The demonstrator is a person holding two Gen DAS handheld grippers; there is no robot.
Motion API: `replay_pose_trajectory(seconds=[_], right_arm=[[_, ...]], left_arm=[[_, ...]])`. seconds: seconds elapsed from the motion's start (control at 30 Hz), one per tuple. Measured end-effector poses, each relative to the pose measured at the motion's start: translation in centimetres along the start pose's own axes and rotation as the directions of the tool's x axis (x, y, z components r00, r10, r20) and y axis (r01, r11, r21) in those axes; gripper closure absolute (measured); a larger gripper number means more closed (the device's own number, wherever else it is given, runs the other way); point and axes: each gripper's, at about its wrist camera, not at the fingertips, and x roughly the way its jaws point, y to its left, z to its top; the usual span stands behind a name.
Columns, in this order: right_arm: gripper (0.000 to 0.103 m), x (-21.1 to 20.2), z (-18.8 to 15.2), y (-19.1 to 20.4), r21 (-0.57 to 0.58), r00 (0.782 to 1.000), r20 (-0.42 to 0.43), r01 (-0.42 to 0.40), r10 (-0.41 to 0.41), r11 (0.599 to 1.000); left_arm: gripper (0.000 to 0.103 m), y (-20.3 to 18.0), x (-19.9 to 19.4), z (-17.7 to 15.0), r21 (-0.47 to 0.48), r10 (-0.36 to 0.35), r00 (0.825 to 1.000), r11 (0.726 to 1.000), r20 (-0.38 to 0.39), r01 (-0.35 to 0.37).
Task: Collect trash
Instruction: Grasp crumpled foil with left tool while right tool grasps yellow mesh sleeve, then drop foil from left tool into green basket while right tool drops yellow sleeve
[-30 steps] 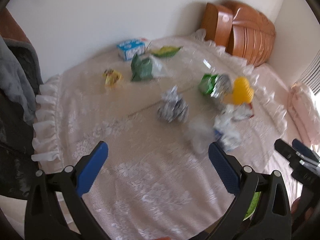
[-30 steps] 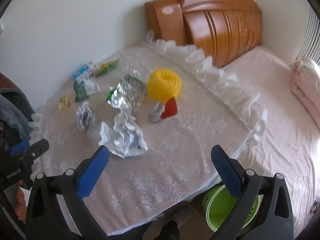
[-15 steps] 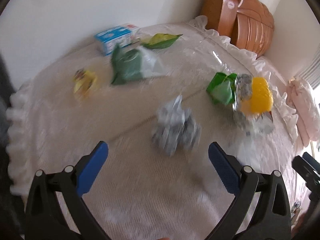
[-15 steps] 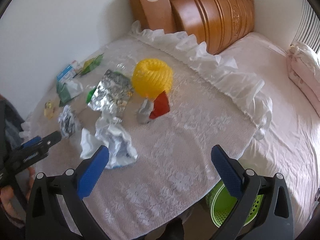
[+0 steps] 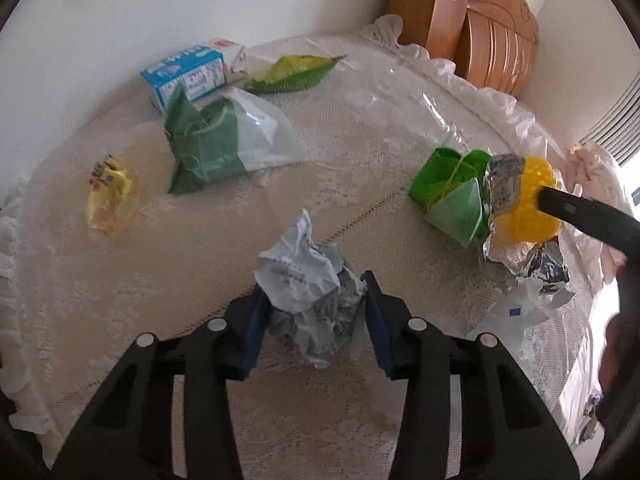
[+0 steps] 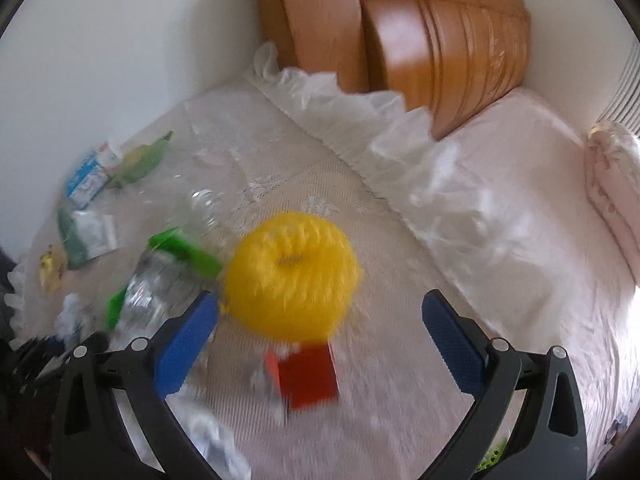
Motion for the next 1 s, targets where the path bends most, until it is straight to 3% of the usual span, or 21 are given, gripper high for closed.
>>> replay_pose_trajectory(seconds=[0.07, 0.1, 0.13, 0.23, 0.47, 0.6, 0.7, 0.77, 0.9, 1.0], right_arm=[[0.013, 1.2, 0.7, -0.2, 0.021, 0.999, -0.021, -0.046, 0.046, 0.999], [0.034, 1.3, 0.9, -0.3, 0.038, 0.996, -0.029, -0.088, 0.089, 0.995], [0.046, 1.4, 1.0, -0.5, 0.053, 0.992, -0.032, -0.120, 0.122, 0.991], [0.057, 0.9, 1.4, -1.1, 0.087, 0.984, -0.005, -0.178, 0.179, 0.980], [0.059, -6.2, 0.4, -4.1, 0.135, 0.960, 0.176, -0.243, 0.218, 0.961], [0.057, -12.1, -3.8, -8.1, 0.152, 0.956, 0.251, -0.193, 0.151, 0.969], [0.055, -15.0, -8.6, -11.9, 0.207, 0.963, 0.257, -0.136, 0.080, 0.969], [0.055, -16.5, -13.3, -15.3, 0.277, 0.976, 0.217, -0.067, 0.005, 0.959], [0.055, -16.2, -21.5, -20.6, 0.397, 0.990, 0.088, 0.067, -0.110, 0.915], [0.055, -14.4, -26.6, -24.3, 0.488, 0.993, -0.007, 0.107, -0.119, 0.866]], left_arm=[[0.060, 0.4, -0.7, 0.1, -0.008, 0.007, 1.000, 1.000, 0.014, -0.007], [0.060, 0.6, -1.1, 0.0, -0.011, 0.009, 1.000, 1.000, 0.020, -0.009], [0.060, 0.8, -1.7, 0.0, -0.016, 0.014, 0.999, 1.000, 0.029, -0.014], [0.060, 1.2, -3.7, -0.1, -0.034, 0.024, 0.998, 0.999, 0.058, -0.022], [0.060, -1.6, -8.2, -1.0, 0.029, -0.005, 0.994, 1.000, 0.109, 0.002], [0.060, -5.7, -10.5, -2.2, 0.123, -0.085, 0.989, 0.990, 0.118, 0.071], [0.059, -10.5, -11.6, -4.0, 0.231, -0.180, 0.979, 0.961, 0.093, 0.154], [0.059, -14.3, -11.7, -5.4, 0.310, -0.249, 0.967, 0.924, 0.049, 0.222], [0.059, -21.5, -11.0, -8.5, 0.446, -0.339, 0.939, 0.832, -0.063, 0.331], [0.059, -26.5, -10.1, -11.0, 0.510, -0.376, 0.912, 0.759, -0.165, 0.405]])
